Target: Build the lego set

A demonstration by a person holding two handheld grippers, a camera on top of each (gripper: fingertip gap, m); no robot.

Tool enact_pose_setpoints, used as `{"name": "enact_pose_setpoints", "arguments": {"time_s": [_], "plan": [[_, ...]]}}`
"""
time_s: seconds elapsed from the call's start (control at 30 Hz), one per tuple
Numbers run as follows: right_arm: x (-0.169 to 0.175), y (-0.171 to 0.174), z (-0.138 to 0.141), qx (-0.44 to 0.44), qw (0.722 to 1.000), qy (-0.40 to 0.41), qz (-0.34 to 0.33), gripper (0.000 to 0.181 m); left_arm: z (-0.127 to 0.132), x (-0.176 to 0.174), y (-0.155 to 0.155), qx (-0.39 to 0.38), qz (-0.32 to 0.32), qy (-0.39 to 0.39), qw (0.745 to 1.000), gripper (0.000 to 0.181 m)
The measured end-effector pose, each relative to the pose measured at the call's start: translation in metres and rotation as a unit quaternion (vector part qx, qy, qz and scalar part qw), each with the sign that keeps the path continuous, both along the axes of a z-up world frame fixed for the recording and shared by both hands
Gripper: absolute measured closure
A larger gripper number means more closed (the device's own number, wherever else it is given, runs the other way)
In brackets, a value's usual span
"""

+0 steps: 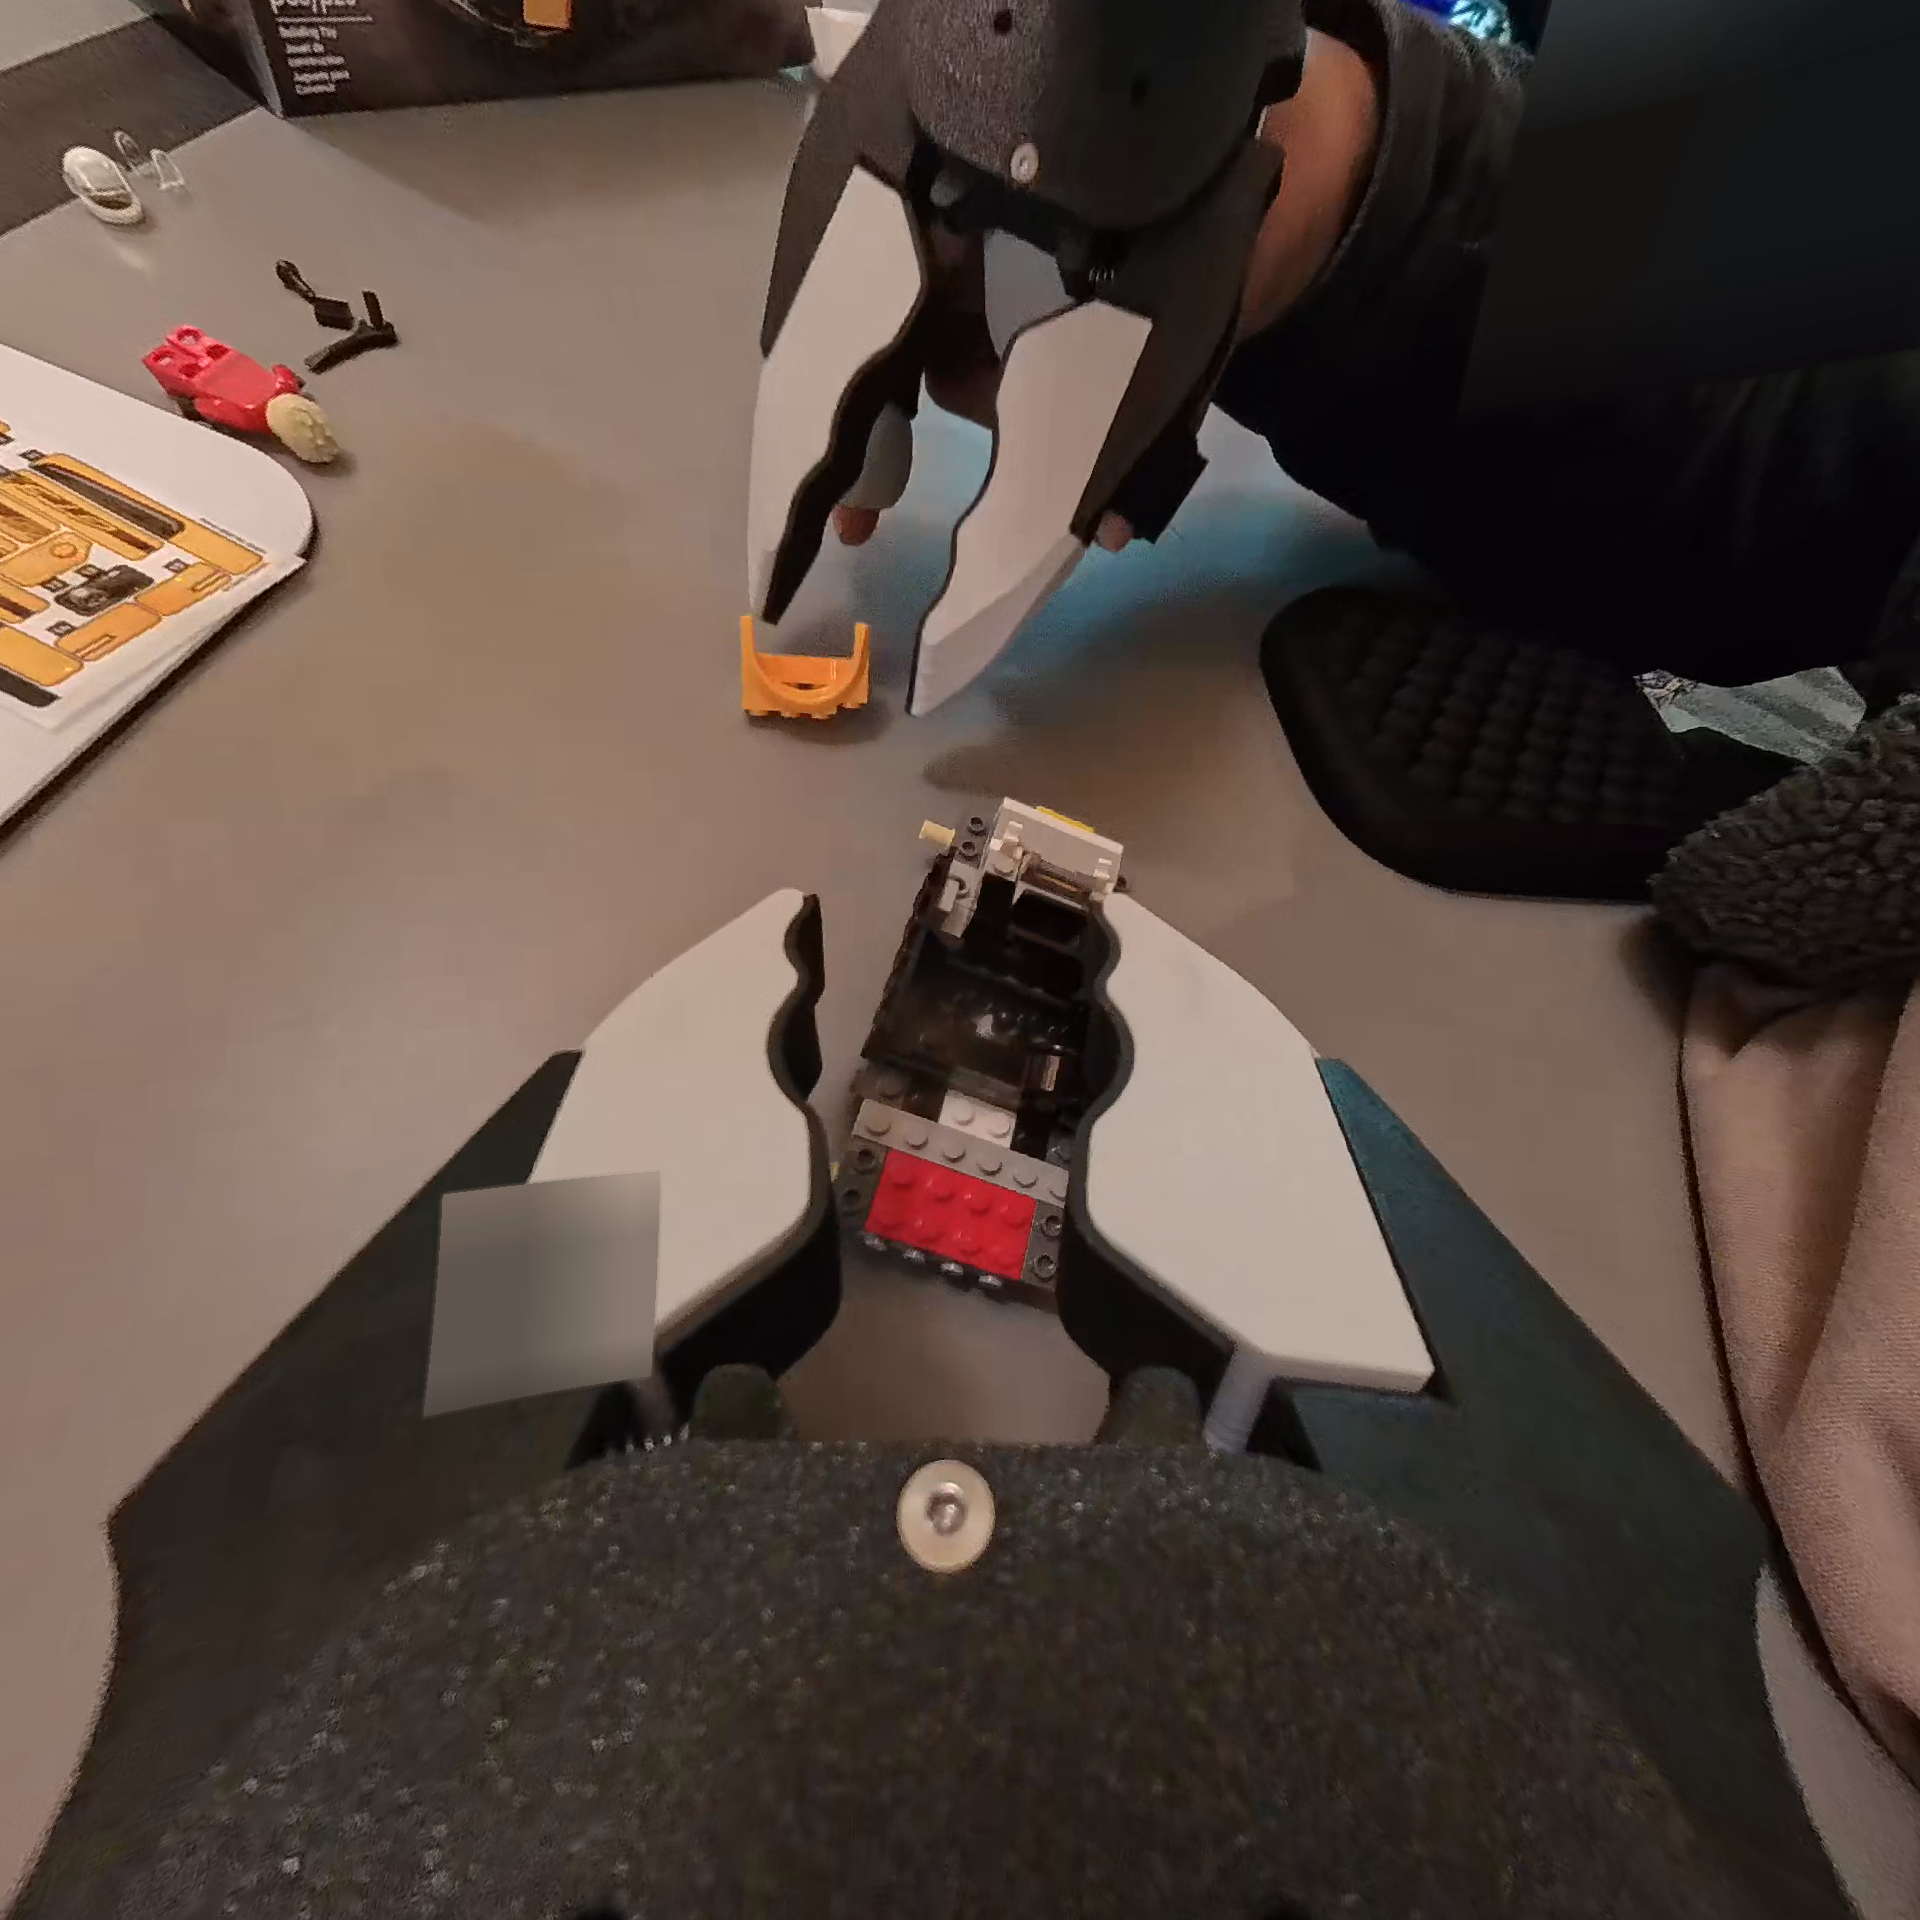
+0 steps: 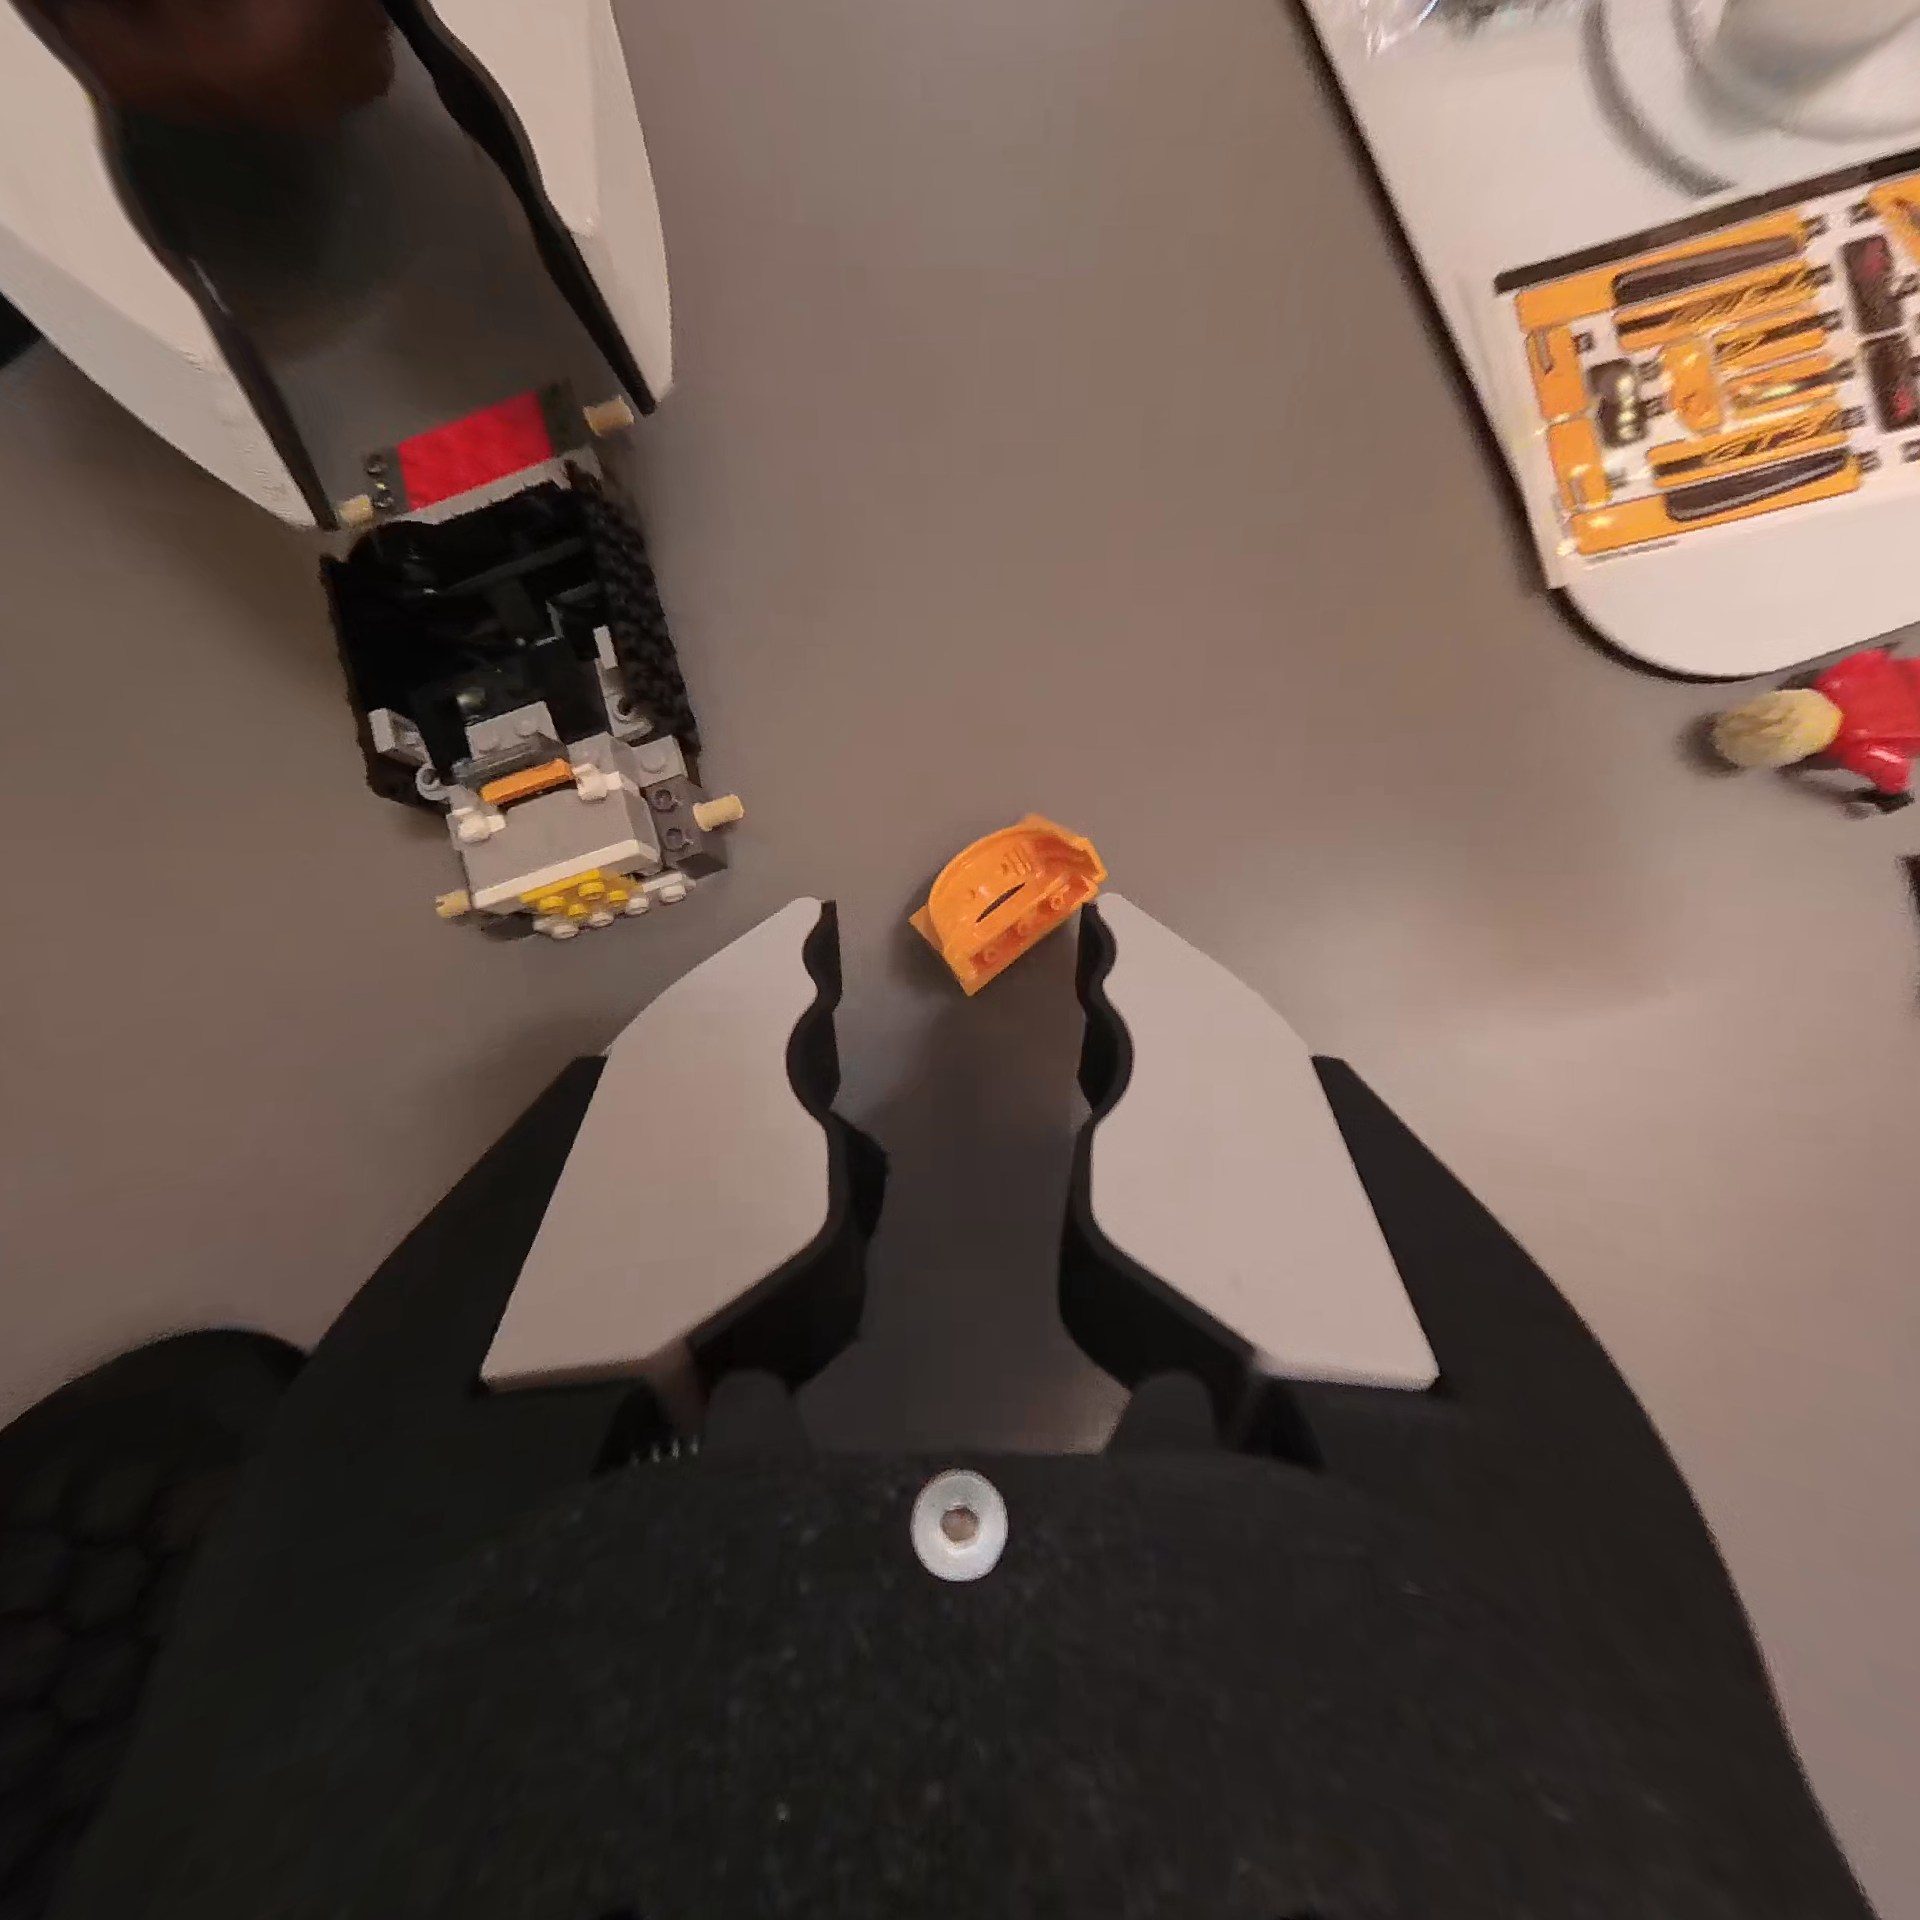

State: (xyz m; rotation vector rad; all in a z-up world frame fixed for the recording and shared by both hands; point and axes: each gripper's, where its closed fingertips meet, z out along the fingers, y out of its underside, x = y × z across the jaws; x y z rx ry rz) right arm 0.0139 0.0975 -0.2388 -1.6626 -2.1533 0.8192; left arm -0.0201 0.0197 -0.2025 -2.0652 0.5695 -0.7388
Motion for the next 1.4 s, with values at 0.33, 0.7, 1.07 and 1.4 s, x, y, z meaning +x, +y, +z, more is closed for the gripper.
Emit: {"name": "enact_pose_setpoints", "arguments": {"time_s": [0.33,0.7,1.07,1.4], "plan": [[-0.011,-0.007,0.006,0.053,0.996,0.06,0.045,0.16,0.005,0.0,0.002,-0.003,0.008,-0.039,0.999,0.137],[-0.03,-0.056,0.064,0.343,0.885,0.25,0.194,0.16,0.034,-0.001,0.013,-0.103,0.074,-0.281,0.951,0.132],[-0.033,-0.067,0.08,0.409,0.837,0.298,0.207,0.161,0.052,0.012,0.005,-0.094,0.024,-0.331,0.939,0.155],[0.003,-0.088,0.106,-0.293,0.915,0.217,0.172,0.148,0.065,0.026,-0.011,0.278,-0.044,0.08,0.956,0.154]]}}
